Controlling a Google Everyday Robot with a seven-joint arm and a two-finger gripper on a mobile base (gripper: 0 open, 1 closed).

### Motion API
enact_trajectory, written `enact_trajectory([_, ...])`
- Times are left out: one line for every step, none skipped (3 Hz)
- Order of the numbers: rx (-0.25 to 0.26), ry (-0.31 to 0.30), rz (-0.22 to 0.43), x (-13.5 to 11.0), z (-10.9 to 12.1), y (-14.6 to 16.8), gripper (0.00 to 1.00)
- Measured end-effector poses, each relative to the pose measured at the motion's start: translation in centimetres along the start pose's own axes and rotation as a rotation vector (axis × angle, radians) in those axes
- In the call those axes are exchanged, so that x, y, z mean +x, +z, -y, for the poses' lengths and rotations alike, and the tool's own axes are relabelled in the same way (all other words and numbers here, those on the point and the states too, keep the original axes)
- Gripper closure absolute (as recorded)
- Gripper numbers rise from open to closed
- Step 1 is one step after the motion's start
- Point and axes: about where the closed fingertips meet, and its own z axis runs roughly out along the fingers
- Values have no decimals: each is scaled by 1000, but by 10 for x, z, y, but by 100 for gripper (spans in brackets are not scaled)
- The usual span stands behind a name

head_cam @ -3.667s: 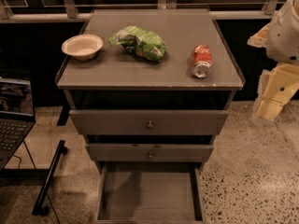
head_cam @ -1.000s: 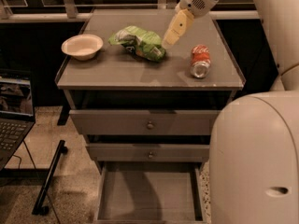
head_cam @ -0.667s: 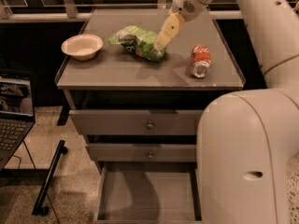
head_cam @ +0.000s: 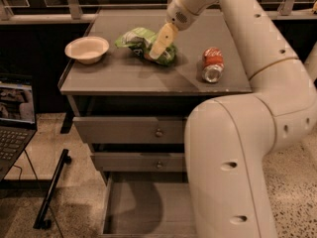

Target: Place green rice chip bag into bottom drawer

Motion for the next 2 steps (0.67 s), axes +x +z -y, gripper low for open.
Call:
enact_trajectory([-22, -10, -14, -5, 5, 34, 0])
enact_trajectory([-33, -13, -38, -5, 8, 59, 0])
